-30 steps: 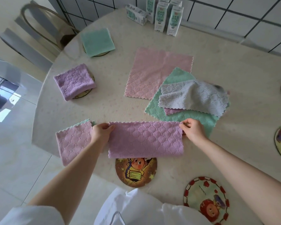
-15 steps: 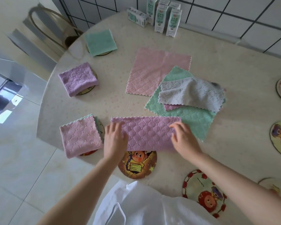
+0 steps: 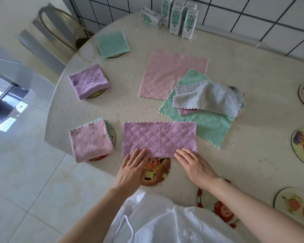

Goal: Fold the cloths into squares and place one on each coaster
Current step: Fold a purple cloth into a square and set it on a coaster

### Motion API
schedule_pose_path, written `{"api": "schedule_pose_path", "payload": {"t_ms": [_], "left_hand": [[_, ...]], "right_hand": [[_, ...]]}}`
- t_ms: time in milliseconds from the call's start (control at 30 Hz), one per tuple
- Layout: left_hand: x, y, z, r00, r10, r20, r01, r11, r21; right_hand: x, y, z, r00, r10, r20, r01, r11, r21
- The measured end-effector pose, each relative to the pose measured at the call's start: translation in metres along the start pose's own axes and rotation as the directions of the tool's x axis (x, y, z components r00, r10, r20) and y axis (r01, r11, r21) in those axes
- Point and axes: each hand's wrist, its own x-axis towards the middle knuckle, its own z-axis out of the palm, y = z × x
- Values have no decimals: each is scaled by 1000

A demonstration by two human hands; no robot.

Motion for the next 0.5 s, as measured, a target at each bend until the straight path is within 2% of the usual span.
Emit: {"api": "schedule_pose_path", "payload": {"t_ms": [200, 500], "left_hand": [[-21, -15, -4, 977, -214, -11, 212, 974, -79], [-16, -15, -6, 973, -231, -25, 226, 965, -132]], "right_hand": [[-12, 14, -2, 1000, 25, 4, -25, 1000, -8], [15, 8, -11, 989, 101, 104, -96, 994, -58]]}}
